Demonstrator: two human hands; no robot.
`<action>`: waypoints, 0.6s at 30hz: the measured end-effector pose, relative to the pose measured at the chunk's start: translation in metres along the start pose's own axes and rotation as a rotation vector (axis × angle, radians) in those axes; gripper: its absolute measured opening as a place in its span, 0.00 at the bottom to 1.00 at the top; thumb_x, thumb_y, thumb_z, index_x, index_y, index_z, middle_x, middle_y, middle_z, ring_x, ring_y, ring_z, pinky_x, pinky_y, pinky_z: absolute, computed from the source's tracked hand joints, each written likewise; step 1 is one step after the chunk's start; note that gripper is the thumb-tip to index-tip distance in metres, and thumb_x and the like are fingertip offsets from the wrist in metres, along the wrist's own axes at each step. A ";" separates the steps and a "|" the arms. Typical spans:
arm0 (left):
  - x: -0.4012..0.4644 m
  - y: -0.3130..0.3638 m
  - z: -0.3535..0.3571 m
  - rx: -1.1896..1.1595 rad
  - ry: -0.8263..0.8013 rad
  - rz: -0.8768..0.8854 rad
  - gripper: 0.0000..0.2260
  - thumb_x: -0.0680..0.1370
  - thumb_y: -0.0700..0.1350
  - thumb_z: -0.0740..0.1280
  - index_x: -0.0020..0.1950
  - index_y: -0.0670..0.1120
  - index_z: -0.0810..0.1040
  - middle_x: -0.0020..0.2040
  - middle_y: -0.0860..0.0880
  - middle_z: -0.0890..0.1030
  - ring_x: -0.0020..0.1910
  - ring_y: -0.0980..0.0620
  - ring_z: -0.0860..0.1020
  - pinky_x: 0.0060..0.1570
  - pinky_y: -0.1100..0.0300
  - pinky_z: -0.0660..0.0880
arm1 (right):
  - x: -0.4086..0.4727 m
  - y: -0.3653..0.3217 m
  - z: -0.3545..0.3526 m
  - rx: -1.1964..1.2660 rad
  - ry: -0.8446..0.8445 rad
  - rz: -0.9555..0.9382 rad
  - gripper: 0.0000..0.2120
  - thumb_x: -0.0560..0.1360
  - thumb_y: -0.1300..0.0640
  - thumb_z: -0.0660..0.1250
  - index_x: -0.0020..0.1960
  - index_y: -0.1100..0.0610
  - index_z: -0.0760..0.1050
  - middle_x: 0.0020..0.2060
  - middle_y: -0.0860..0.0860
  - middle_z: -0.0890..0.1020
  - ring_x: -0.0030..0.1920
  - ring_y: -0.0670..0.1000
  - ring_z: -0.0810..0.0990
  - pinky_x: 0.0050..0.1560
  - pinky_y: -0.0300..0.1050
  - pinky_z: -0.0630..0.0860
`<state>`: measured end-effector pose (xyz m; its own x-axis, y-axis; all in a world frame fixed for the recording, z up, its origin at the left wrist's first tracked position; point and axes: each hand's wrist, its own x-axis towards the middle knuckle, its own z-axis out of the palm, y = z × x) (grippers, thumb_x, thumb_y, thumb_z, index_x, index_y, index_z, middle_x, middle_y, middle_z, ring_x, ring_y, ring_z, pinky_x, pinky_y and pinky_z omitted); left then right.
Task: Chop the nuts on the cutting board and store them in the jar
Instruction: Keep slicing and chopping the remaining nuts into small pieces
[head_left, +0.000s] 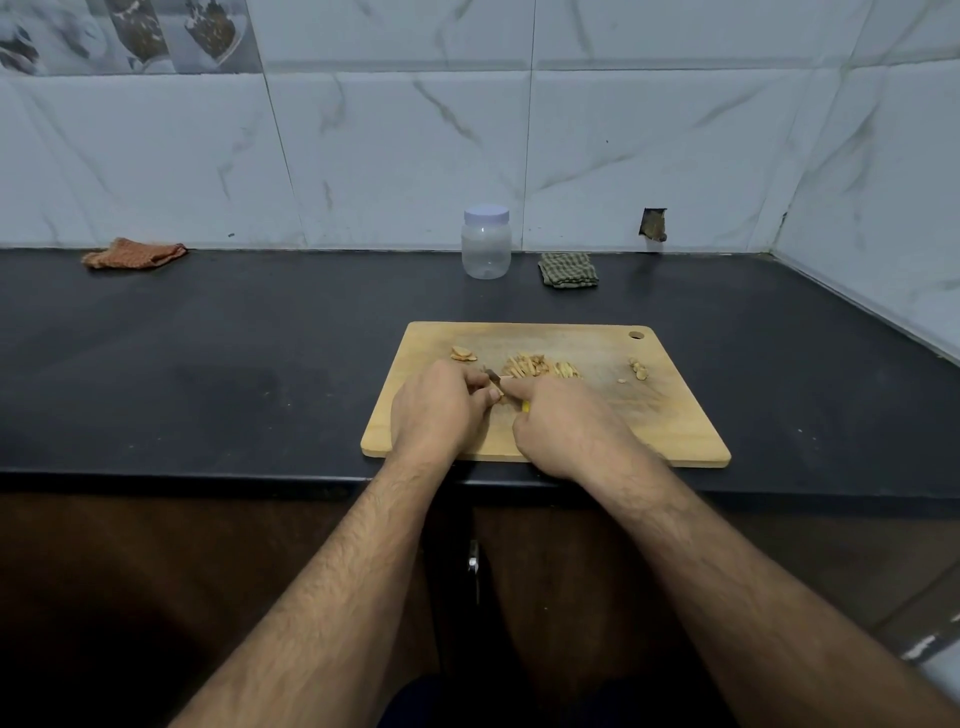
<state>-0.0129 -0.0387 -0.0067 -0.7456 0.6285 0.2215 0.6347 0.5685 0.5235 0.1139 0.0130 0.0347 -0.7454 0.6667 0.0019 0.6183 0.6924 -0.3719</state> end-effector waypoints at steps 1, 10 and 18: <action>0.000 -0.001 0.000 -0.003 -0.002 -0.003 0.13 0.77 0.56 0.68 0.61 0.58 0.81 0.59 0.57 0.82 0.55 0.52 0.79 0.47 0.57 0.75 | 0.000 -0.001 0.000 -0.005 -0.001 0.002 0.26 0.78 0.61 0.58 0.73 0.41 0.69 0.66 0.50 0.77 0.65 0.54 0.75 0.62 0.49 0.75; -0.001 0.001 0.001 -0.027 0.005 -0.008 0.12 0.77 0.56 0.69 0.60 0.58 0.82 0.58 0.57 0.82 0.55 0.53 0.79 0.46 0.59 0.72 | -0.005 -0.006 -0.003 -0.099 -0.056 0.005 0.31 0.78 0.64 0.58 0.76 0.39 0.63 0.68 0.52 0.75 0.64 0.55 0.75 0.59 0.48 0.75; -0.001 0.003 0.000 -0.027 0.018 0.000 0.13 0.78 0.55 0.69 0.62 0.56 0.81 0.61 0.57 0.81 0.59 0.53 0.78 0.48 0.60 0.70 | -0.029 0.010 0.001 -0.100 -0.050 0.000 0.35 0.78 0.65 0.59 0.79 0.41 0.57 0.71 0.52 0.72 0.68 0.55 0.71 0.61 0.52 0.76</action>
<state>-0.0104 -0.0379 -0.0053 -0.7492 0.6189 0.2358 0.6291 0.5538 0.5455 0.1415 -0.0002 0.0299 -0.7554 0.6537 -0.0449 0.6381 0.7182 -0.2775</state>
